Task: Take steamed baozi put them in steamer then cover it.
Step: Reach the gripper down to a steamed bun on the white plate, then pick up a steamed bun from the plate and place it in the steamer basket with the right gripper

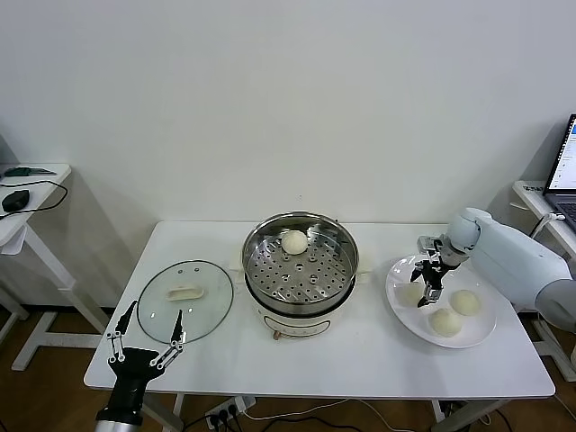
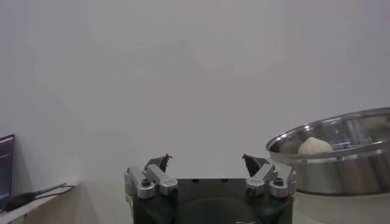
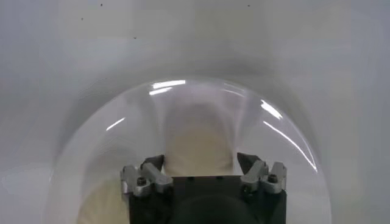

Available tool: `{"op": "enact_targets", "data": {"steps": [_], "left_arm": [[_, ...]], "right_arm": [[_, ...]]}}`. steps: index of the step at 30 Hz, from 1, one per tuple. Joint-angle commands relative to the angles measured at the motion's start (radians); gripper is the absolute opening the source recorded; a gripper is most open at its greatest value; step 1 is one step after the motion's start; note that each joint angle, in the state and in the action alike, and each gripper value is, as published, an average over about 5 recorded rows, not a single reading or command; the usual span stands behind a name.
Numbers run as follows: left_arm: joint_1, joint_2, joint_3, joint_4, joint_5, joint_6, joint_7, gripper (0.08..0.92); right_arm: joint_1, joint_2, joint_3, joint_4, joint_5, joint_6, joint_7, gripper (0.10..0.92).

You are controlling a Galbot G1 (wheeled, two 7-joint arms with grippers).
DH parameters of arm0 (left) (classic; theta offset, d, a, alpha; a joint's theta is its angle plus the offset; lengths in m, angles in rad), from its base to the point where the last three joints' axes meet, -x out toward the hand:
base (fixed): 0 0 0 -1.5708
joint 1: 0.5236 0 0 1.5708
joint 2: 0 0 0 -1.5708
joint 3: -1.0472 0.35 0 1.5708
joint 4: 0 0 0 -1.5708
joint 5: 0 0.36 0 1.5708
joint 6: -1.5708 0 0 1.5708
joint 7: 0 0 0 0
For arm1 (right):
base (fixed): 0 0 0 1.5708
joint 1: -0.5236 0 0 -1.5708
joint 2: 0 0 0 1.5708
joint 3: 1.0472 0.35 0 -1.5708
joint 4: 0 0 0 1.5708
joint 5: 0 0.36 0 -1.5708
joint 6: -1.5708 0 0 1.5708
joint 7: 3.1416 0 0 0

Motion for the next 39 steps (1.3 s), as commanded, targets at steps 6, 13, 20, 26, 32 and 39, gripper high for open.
{"op": "enact_targets", "data": {"steps": [6,13,20,26,32,39], "left_arm": [[-0.004,0.001,-0.002,-0.002,-0.003,0.002,-0.002,0.823],[-0.007,0.006,0.003,-0.009,-0.003,0.004,-0.004,0.823],[-0.008,0.009,0.006,-0.018,-0.001,0.004,-0.006,0.823],[-0.014,0.009,0.006,-0.021,-0.001,0.005,-0.009,0.823],[-0.022,0.009,0.006,-0.018,-0.001,0.003,-0.012,0.823],[-0.033,0.007,0.0,-0.011,-0.001,-0.002,-0.013,0.823]], "right_arm": [[0.085,-0.027,-0.019,0.075,-0.016,0.008,-0.039,0.668],[0.349,-0.02,-0.113,0.215,0.068,0.043,-0.213,0.654],[0.646,0.113,-0.301,0.356,0.292,-0.031,-0.292,0.653],[0.717,0.255,-0.432,0.435,0.442,-0.112,-0.234,0.653],[0.678,0.383,-0.506,0.447,0.506,-0.177,-0.124,0.651],[0.584,0.464,-0.526,0.417,0.5,-0.22,-0.037,0.641]]}}
